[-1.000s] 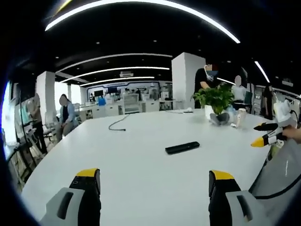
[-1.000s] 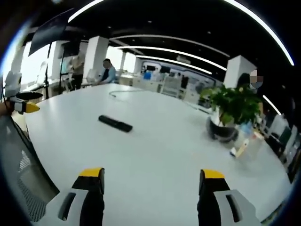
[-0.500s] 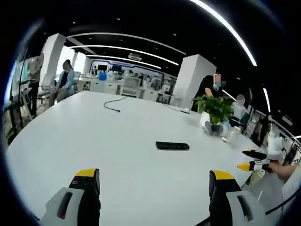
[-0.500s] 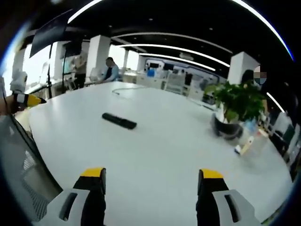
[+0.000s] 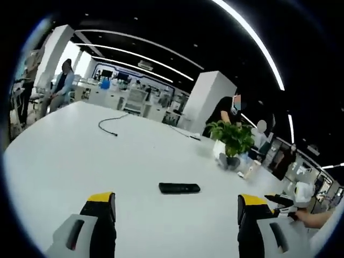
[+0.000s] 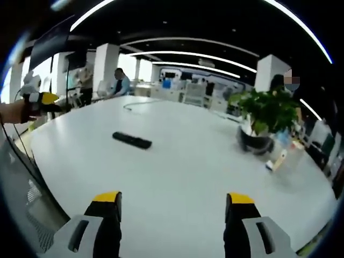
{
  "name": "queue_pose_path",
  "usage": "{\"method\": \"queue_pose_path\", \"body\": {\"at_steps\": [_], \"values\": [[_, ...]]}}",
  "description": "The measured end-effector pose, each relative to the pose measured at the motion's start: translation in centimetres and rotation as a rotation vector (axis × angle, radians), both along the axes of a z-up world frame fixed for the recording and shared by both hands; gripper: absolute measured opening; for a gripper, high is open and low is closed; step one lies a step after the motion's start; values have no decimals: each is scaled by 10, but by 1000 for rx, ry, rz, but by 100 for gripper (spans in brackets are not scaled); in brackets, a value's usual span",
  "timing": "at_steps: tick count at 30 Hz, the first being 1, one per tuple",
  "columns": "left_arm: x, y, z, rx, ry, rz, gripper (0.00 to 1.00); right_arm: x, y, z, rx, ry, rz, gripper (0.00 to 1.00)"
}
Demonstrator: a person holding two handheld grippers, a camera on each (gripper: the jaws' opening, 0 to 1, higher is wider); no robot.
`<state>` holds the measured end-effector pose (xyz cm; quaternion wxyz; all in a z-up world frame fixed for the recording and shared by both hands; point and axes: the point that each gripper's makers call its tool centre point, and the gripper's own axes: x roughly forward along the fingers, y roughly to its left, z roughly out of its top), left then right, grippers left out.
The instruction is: Press the specified remote control buttons in sequence, fully releasing each button before pressing the next.
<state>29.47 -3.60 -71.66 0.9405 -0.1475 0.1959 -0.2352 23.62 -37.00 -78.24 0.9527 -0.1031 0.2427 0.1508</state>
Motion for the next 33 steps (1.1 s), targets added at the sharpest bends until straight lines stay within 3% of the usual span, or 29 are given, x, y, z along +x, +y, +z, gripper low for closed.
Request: {"method": "queue_pose_path", "body": {"at_steps": [4,9,14,17,26,33], "values": [[12,-9,0,18,5,-47,100,-1,0,-3,-46,15,6,78],[21,-20,-13,115,26,-138,100,-2,1,-2,-51,10,14,77],[34,-31,-22,160,32,-204,100,-2,1,0,-55,-1,8,77],[40,-35,-31,220,55,-244,100,-4,0,-2,-87,10,16,76],[47,-57,-56,372,95,-386,100,-5,-3,-2,-89,15,6,73],[55,-74,-65,378,111,-442,100,-6,-6,-7,-100,39,2,73]]}}
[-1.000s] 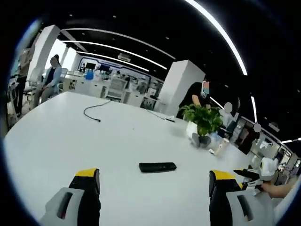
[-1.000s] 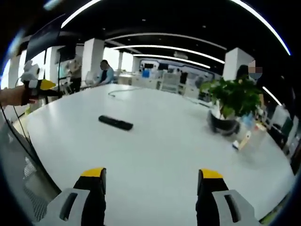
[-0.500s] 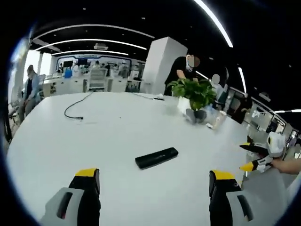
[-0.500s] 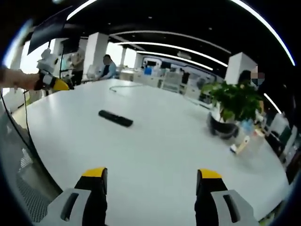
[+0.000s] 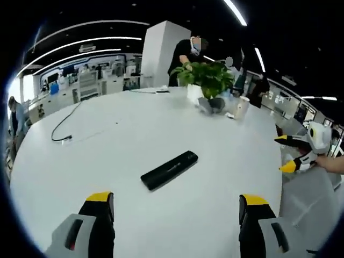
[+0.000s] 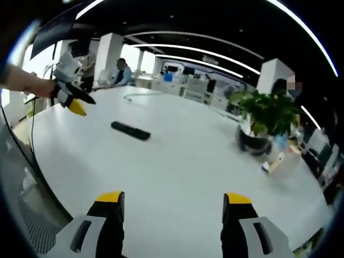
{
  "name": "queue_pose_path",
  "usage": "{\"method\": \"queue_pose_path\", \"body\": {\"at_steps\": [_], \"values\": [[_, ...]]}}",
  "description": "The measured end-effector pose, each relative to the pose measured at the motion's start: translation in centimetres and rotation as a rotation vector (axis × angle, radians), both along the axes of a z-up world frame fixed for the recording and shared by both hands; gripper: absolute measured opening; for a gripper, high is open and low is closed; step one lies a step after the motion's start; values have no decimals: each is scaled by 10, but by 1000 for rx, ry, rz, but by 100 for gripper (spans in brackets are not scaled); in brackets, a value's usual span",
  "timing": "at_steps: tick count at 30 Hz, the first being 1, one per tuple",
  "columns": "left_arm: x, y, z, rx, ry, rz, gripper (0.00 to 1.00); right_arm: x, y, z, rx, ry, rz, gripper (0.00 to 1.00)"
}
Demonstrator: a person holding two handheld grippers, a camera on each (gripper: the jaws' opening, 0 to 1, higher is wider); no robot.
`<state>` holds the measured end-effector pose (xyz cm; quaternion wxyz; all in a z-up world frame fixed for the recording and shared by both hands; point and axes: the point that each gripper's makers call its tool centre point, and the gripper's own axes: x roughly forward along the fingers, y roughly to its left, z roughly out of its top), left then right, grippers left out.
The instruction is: Press the specified remote control buttons in sequence, fully releasing each button before pressing the next.
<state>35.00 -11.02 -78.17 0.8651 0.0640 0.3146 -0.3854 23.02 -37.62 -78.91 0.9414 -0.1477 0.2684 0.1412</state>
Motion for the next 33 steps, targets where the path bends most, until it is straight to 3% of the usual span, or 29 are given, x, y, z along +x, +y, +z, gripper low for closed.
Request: {"method": "queue_pose_path", "body": {"at_steps": [3,8,17,23,29,33], "values": [[3,-3,-11,57,5,-50,100,-1,-1,-1,3,5,-3,72],[14,-7,-28,73,15,-85,100,0,-1,-1,6,7,-6,70],[25,-23,-31,52,45,-102,100,-1,-6,-3,-2,16,-25,69],[33,-32,-41,104,53,-163,100,-1,-8,-4,-18,20,-27,69],[40,-42,-46,103,90,-182,100,-2,-6,-5,-18,26,-18,69],[46,-47,-47,130,66,-223,100,-3,-6,-7,-32,37,-13,68]]}}
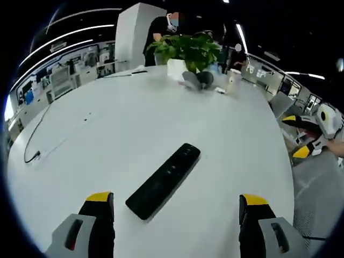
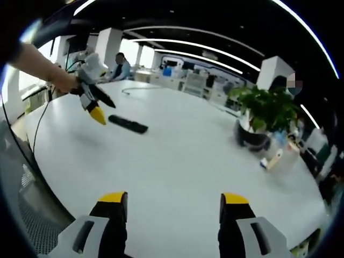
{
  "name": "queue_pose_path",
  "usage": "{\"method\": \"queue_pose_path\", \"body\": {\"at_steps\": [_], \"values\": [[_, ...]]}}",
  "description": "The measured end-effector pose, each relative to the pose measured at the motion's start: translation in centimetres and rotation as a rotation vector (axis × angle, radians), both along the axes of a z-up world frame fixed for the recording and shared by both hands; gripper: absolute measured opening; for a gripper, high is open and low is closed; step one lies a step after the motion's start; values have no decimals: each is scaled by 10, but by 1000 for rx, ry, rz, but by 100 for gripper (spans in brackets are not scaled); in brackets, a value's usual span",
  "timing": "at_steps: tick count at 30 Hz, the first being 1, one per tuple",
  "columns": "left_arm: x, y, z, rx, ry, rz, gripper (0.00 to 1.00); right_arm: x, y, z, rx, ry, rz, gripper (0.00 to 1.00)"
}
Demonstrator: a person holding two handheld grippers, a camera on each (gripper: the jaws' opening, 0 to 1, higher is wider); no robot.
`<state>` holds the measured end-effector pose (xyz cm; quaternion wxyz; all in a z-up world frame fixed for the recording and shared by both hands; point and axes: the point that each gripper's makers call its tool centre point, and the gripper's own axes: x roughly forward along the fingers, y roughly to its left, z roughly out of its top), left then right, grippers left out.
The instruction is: Press the specified remote control buttons in sequence, fully releasing each button before pressing the next.
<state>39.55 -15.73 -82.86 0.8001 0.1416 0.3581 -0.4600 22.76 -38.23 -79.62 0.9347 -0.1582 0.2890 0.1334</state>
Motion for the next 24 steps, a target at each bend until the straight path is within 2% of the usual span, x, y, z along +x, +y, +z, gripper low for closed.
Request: {"method": "queue_pose_path", "body": {"at_steps": [5,10,14,16,20,24], "values": [[8,-3,-3,41,-19,-47,97,-1,-1,-1,-3,6,-6,68],[15,-9,-6,52,-15,-71,97,-1,-2,-2,-5,15,-6,67],[14,-8,-16,94,6,-99,96,-1,-1,-3,-10,20,4,66],[12,-9,-18,114,-5,-129,96,-2,-1,-3,-9,20,4,66],[8,-8,-24,169,27,-204,95,-2,0,-4,-3,25,6,65],[11,-7,-25,203,42,-250,87,-2,1,-5,-10,32,18,64]]}}
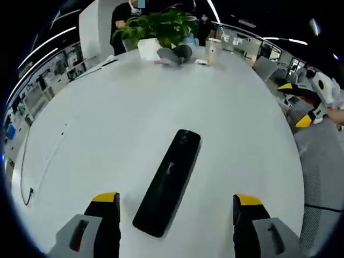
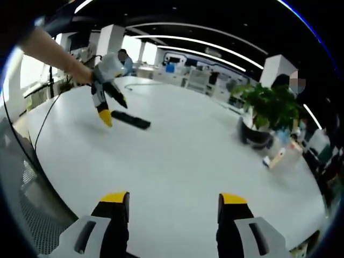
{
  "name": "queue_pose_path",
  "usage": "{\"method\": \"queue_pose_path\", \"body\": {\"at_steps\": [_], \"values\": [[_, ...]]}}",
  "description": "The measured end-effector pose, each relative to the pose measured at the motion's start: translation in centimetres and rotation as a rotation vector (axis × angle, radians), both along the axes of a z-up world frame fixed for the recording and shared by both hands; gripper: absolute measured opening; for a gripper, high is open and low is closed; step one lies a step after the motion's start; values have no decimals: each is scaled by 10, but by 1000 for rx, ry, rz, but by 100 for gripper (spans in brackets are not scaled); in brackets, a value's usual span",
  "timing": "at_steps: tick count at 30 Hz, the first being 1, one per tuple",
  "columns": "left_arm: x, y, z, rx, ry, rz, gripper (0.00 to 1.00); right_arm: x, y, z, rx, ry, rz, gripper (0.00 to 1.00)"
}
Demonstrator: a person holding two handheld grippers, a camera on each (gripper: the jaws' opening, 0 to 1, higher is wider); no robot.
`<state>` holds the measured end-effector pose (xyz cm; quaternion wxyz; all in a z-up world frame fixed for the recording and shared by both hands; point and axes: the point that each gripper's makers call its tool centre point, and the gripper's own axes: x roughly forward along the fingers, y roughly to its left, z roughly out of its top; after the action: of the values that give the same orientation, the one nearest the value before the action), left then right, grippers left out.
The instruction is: Press the specified remote control buttons in sequence, fully releasing each button before pressing the next.
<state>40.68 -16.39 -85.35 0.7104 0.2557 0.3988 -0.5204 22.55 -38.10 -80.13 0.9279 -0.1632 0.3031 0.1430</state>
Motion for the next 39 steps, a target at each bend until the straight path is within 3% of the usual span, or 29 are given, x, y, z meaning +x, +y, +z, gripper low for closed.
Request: {"method": "queue_pose_path", "body": {"at_steps": [4,13,18,19,23,27,36,39], "values": [[4,2,1,24,-7,-32,85,0,0,-1,4,4,-1,64],[11,6,-4,90,11,-97,71,-1,1,-3,5,13,6,61],[7,9,-13,161,53,-194,63,-2,2,-4,14,22,9,59],[11,7,-12,164,29,-208,62,-2,2,-5,14,23,10,59],[10,0,-9,153,46,-187,58,-3,4,-6,15,36,20,55],[13,4,-11,200,-11,-241,47,-5,4,-8,13,46,22,54],[11,8,-8,192,-10,-221,31,-4,3,-5,9,35,18,54],[9,10,-8,217,-16,-234,24,-4,3,-5,5,35,20,54]]}}
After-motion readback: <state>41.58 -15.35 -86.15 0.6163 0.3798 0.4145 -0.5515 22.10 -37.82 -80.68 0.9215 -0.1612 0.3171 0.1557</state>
